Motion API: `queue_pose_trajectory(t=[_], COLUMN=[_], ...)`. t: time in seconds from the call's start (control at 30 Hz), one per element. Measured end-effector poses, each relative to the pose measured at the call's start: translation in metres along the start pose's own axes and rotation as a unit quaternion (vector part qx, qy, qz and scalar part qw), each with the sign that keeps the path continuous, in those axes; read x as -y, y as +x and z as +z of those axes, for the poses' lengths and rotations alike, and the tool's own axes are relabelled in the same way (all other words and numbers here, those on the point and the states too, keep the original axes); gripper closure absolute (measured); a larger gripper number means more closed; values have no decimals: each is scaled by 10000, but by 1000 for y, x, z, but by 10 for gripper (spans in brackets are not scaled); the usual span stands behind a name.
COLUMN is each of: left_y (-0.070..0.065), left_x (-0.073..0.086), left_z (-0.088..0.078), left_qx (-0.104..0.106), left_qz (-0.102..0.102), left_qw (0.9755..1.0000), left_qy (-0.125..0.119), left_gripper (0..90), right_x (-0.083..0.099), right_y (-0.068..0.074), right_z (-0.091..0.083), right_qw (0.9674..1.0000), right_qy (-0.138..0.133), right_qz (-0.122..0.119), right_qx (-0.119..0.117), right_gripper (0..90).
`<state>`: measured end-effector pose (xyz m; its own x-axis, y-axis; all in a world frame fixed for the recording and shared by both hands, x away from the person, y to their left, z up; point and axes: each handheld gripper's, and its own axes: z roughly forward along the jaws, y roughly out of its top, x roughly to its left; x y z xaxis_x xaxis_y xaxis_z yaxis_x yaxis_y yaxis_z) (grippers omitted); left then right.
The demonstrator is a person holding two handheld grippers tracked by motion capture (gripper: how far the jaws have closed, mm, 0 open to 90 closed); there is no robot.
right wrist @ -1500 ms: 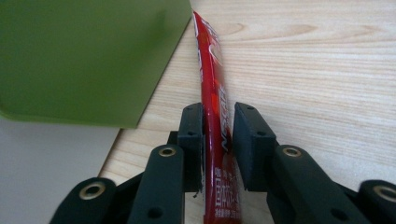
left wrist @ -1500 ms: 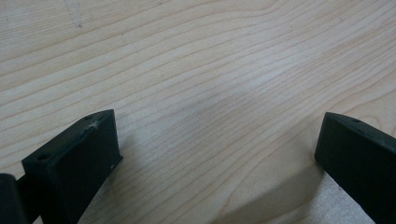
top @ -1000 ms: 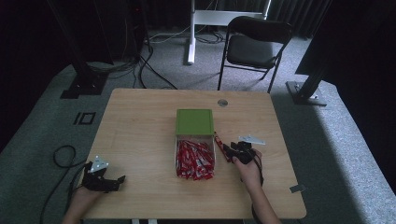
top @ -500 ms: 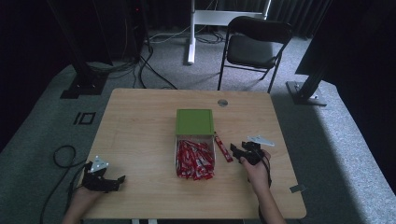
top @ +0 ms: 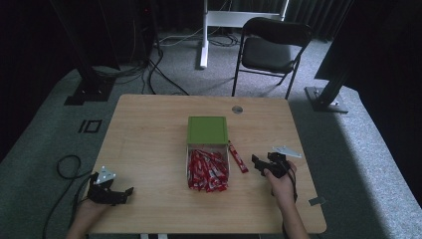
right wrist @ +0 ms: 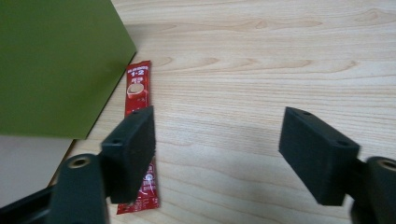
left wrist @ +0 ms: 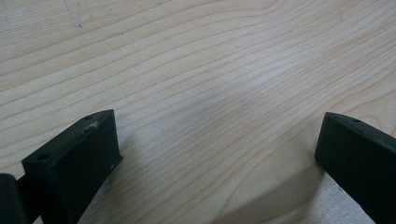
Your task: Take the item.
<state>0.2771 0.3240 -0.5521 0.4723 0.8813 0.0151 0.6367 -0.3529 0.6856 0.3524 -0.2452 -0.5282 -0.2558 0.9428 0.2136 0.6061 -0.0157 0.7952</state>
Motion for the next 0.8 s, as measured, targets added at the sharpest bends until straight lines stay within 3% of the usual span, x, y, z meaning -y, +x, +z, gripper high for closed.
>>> queue_pose_trajectory(t=[0.33, 0.5, 0.63, 0.73, 0.8], left_y=[0, 0, 0, 0, 0], left_x=[0, 0, 0, 0, 0], left_z=[0, 0, 0, 0, 0], left_qx=[0, 0, -1, -1, 0], left_qz=[1, 10, -4, -7, -6], left_qw=[10000, 10000, 10000, 10000, 10000], left_qy=[-2, 7, -5, -8, -6], left_gripper=[7, 7, 7, 7, 7], right_x=[7, 11, 15, 19, 21], right_y=[-15, -22, -29, -32, -34], right_z=[-7, -13, -19, -23, -26], right_qw=[9995, 9987, 9976, 9949, 9941], right_qy=[64, 80, 44, 159, 153], right_qz=[76, 80, 159, 340, 273], right_qx=[284, 488, 678, 938, 1037], right_gripper=[143, 142, 142, 144, 144])
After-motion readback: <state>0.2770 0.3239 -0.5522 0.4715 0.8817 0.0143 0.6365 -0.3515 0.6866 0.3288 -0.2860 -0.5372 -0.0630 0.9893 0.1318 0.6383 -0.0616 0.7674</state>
